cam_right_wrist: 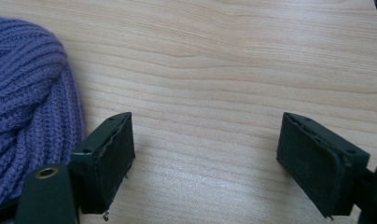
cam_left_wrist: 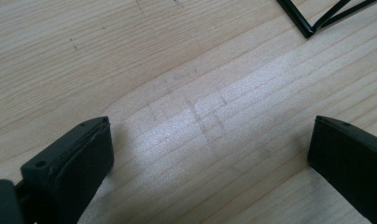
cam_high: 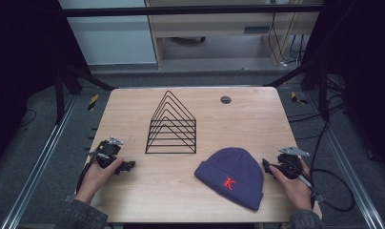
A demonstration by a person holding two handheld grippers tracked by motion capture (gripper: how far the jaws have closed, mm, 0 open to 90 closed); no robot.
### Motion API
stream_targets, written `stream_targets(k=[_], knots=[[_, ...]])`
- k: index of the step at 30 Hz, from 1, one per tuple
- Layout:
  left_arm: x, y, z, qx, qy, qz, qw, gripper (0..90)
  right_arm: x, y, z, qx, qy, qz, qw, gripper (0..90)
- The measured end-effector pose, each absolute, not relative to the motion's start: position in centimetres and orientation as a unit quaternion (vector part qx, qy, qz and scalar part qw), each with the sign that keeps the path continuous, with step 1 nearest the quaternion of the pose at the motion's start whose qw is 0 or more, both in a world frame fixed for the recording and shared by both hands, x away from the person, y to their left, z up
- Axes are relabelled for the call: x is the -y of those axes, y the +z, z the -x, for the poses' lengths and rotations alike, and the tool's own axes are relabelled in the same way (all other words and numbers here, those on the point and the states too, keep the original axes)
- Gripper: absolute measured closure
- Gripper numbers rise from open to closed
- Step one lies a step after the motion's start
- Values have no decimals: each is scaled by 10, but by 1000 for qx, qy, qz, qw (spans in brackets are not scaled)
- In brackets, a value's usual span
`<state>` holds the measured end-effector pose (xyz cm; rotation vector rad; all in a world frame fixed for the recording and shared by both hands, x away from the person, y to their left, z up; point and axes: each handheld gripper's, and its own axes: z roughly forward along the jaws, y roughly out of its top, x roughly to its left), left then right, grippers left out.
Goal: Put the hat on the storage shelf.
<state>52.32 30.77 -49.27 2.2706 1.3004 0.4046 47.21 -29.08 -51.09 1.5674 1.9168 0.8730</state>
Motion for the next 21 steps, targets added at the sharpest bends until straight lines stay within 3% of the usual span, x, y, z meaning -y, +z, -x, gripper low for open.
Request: stream_targets(k=[7,11,21], knots=[[-307,-493,-523,-478,148,-830,245,0,291,-510,-473,-708,319,-577,254,190],[-307,-493,-523,-478,148,-830,245,0,293,-504,-473,-714,304,-586,230,186],[-306,-493,-522,-477,149,-831,245,0,275,-482,-470,-727,325,-555,240,176]])
